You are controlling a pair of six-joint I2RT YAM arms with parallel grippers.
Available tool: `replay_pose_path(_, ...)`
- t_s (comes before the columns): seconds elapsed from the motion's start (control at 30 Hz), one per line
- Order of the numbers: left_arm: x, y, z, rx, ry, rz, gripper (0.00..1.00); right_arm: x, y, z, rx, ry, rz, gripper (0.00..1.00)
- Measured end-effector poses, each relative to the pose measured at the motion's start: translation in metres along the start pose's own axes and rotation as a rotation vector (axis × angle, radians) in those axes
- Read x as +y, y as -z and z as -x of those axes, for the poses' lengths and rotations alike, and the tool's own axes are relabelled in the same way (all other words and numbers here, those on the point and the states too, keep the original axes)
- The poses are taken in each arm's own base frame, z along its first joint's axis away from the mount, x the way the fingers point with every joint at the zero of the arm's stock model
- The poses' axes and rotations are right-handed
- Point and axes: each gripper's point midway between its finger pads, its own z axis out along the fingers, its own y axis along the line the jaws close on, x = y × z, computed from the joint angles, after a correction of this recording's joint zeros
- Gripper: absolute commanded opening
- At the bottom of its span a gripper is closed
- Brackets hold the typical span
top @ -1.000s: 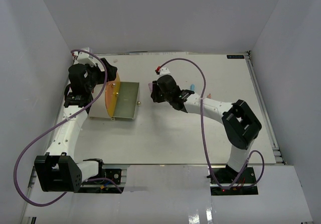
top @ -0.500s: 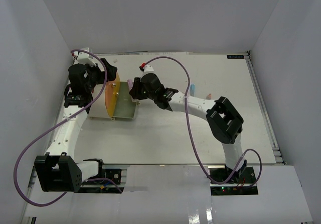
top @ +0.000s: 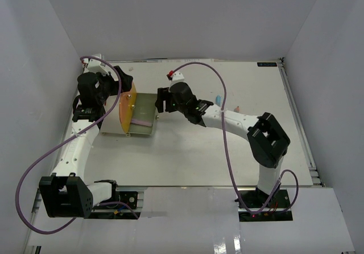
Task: Sort the stationery into containers
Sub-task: Place the pen in the drawer, then pick up the pen from the center of the board.
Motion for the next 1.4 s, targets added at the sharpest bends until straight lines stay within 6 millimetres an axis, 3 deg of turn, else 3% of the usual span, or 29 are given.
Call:
replay_pose_path(0.1, 0.0, 0.0, 0.0, 0.0, 0.0, 0.0, 0.98, -0.045, 0.018, 0.022, -0.035, 0.023, -0.108, 0.75)
replay_pose_path(0.23, 0.0, 0.0, 0.0, 0.001, 0.0, -0.002, 0.98, -0.129, 0.036, 0.045, -0.06, 0.009, -0.295, 0.75)
replay_pose_path(0.37, -0.001, 0.0, 0.0, 0.001, 0.003, -0.003, 0.98, -0.221, 0.055, 0.032, 0.003, -0.041, -0.486, 0.74)
replay_pose_path(0.47, -0.001, 0.0, 0.0, 0.0, 0.003, -0.004, 0.98, -0.258, 0.063, 0.011, 0.066, -0.067, -0.565, 0.73)
replay_pose_path(0.73, -0.001, 0.0, 0.0, 0.0, 0.004, -0.004, 0.98, -0.292, 0.056, -0.033, 0.187, -0.091, -0.625, 0.65)
replay_pose_path(0.97, -0.002, 0.0, 0.0, 0.001, 0.007, -0.011, 0.98, -0.317, 0.053, -0.057, 0.244, -0.126, -0.659, 0.5)
replay_pose_path(1.13, -0.002, 0.0, 0.0, 0.002, 0.007, -0.012, 0.98, -0.321, 0.051, -0.063, 0.26, -0.15, -0.645, 0.37)
replay_pose_path(1.17, -0.002, 0.0, 0.0, 0.002, 0.007, -0.013, 0.98, -0.321, 0.051, -0.063, 0.261, -0.154, -0.641, 0.28)
replay_pose_path(1.27, -0.002, 0.0, 0.0, 0.002, 0.007, -0.013, 0.98, -0.322, 0.051, -0.063, 0.256, -0.158, -0.638, 0.15)
replay_pose_path(1.4, -0.003, 0.0, 0.0, 0.002, 0.009, -0.015, 0.98, -0.319, 0.057, -0.064, 0.246, -0.156, -0.634, 0.1)
